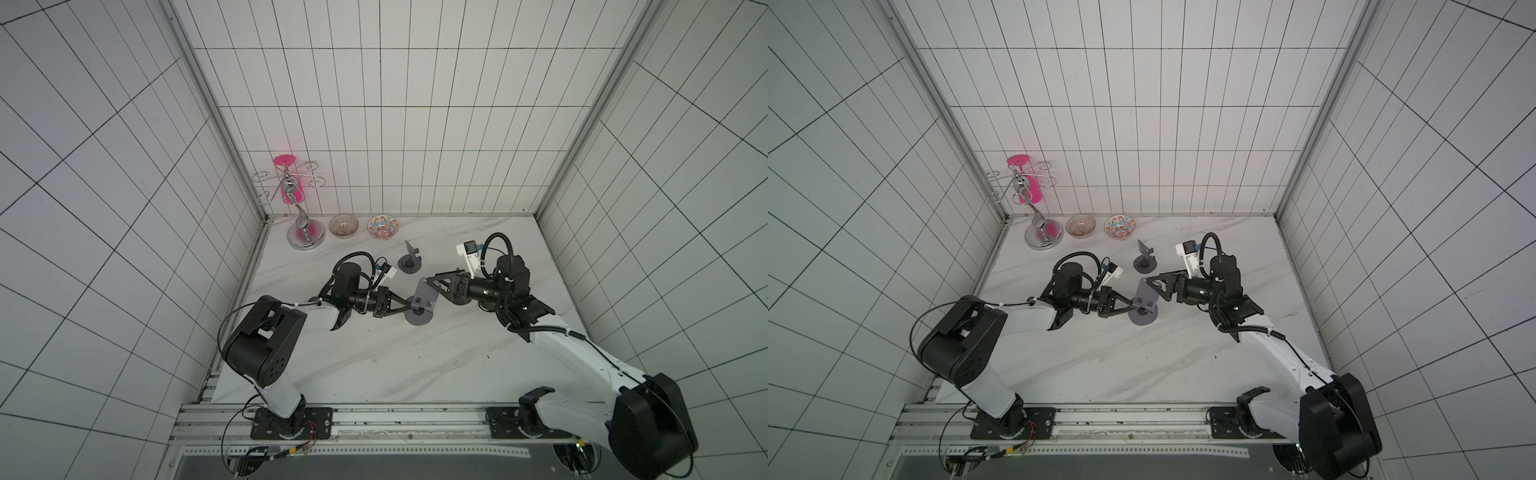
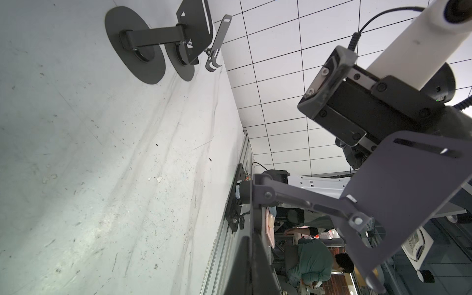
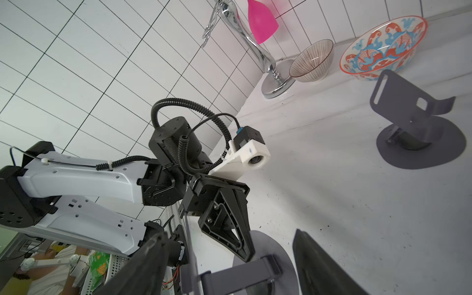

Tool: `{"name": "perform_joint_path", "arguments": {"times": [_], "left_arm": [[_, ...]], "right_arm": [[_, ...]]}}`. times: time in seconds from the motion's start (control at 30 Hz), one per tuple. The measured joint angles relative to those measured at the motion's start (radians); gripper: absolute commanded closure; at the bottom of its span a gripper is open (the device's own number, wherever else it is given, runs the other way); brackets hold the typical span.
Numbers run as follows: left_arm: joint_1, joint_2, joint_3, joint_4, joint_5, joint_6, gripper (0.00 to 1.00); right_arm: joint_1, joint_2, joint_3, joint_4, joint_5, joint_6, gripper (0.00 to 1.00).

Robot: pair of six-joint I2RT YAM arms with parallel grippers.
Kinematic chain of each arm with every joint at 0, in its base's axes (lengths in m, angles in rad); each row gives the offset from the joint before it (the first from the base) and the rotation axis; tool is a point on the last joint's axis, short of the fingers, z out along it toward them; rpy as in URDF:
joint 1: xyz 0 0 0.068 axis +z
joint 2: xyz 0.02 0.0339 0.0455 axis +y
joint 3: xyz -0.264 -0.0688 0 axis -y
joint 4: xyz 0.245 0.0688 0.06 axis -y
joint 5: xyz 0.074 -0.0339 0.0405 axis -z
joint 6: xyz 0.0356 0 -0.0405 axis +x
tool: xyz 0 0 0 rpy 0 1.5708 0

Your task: Open the phone stand

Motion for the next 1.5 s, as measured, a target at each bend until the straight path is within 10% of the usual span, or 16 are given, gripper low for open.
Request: {"name": "perform_joint_path", "arguments": {"times": [0.3,0.6,1.5], "left_arm": [[-0.001,0.059,0.024,0.084,0.011,-0.066,1.00],[-0.002,0.077,0.028,0.161,0.021,-0.132,1.00],[-0.010,0.136,0.075,0.116,0.097,-0.080,1.00]], "right_arm": [[0.001,0.022,0.000,0.021,-0.064,-0.013,0.40],[0.021,0.023,0.013,-0.024,-0.077,-0.079,0.99],[0.305,-0.167,0.062,-0.373,0.472,-0.427,1.00]]}}
